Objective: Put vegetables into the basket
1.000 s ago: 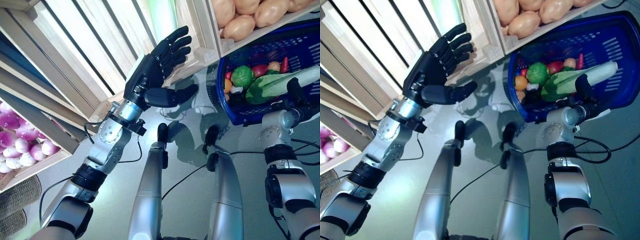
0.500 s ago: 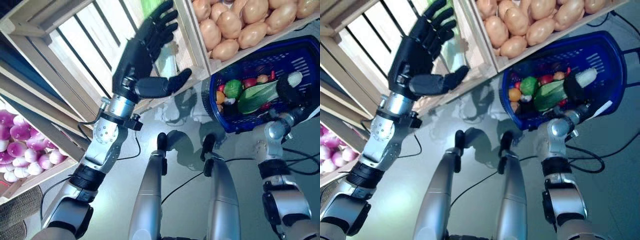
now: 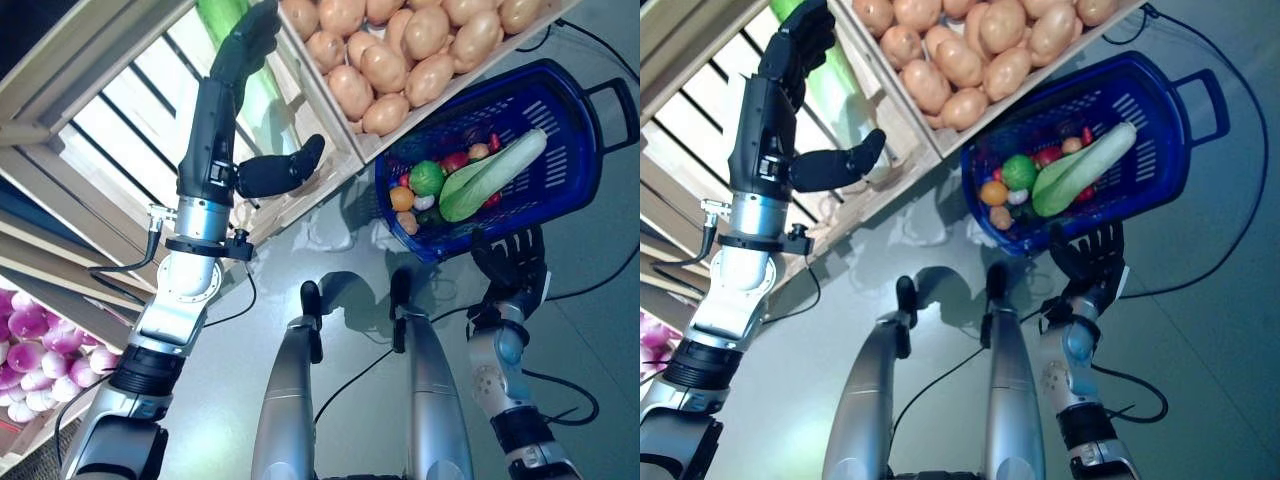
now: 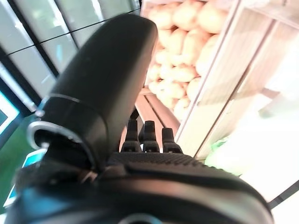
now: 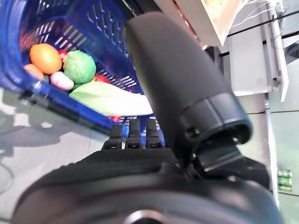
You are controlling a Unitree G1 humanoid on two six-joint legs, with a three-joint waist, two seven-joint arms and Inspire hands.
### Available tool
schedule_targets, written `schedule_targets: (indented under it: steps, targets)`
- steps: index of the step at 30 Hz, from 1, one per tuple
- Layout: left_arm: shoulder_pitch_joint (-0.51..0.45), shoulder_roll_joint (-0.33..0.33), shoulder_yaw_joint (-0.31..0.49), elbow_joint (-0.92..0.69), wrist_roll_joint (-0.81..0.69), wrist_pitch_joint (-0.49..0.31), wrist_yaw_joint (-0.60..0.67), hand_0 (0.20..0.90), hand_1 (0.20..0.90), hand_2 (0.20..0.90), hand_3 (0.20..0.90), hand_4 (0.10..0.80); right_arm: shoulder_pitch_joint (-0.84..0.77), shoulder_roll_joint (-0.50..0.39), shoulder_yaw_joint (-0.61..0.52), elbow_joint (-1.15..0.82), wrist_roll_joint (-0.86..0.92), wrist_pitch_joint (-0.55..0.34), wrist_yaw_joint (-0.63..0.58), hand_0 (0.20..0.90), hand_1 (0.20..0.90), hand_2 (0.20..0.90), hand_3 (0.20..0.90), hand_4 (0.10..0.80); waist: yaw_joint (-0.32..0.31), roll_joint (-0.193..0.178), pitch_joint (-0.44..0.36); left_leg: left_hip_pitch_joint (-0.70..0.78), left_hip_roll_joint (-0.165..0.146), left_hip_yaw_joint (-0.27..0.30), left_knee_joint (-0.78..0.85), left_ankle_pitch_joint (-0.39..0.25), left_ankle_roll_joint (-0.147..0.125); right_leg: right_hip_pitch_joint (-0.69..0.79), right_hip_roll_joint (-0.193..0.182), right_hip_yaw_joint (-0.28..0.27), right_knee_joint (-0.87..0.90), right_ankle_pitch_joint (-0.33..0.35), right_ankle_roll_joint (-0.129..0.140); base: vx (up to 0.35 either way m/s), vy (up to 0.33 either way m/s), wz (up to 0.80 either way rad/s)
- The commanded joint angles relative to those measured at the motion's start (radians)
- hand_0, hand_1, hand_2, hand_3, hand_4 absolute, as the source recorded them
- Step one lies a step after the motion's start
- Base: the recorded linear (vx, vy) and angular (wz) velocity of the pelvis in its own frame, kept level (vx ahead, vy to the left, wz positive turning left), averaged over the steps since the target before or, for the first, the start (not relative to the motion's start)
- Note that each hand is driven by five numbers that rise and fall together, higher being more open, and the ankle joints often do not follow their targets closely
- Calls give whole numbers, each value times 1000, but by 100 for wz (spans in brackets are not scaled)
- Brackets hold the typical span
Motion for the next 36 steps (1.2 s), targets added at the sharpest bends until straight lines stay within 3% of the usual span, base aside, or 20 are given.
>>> schedule_targets:
  steps: [1,9,11,17,25,31,36]
  targets:
    - [-66,98,61,-86,65,-2,20,900,900,900,900,800,-9,-39,3,-155,-7,-73,44,900,900,900,900,800,4,9,-1,82,-10,21,-112,67,-28,184,30,-55,-80,-30,-27,24,21,-4]
    - [-102,289,16,64,160,121,14,900,900,900,900,800,9,-123,5,-124,-25,-68,40,900,900,900,900,800,-7,47,-1,175,-16,37,-169,91,-40,259,6,-62,-127,-25,-26,32,82,-4]
    - [-88,308,33,70,155,136,21,900,900,900,900,800,25,-137,-4,-125,-26,-74,53,900,900,900,900,800,-8,53,-1,184,-20,37,-167,88,-38,265,0,-64,-122,-32,-27,30,75,0]
    - [-23,281,102,79,118,103,135,900,900,900,900,800,47,-149,-14,-139,-52,-89,62,900,900,900,900,800,-3,69,-1,185,-29,39,-165,86,-36,262,-13,-72,-109,-47,-36,14,45,4]
    - [17,220,115,102,174,115,199,900,900,900,900,800,39,-138,4,-132,-65,-99,43,900,900,900,900,800,5,60,-1,170,-21,39,-168,87,-36,243,-12,-79,-100,-59,-43,-5,5,5]
    - [4,291,85,167,294,162,235,900,900,900,900,800,37,-154,2,-146,-66,-93,44,900,900,900,900,800,0,58,-1,150,-14,42,-170,101,-36,227,-8,-78,-99,-50,-45,-4,6,-1]
    - [-36,398,18,221,459,217,245,900,900,900,900,800,33,-187,4,-144,-44,-89,61,900,900,900,900,800,-11,61,-1,149,-12,44,-166,97,-39,220,-7,-73,-87,-58,-43,-4,15,1]
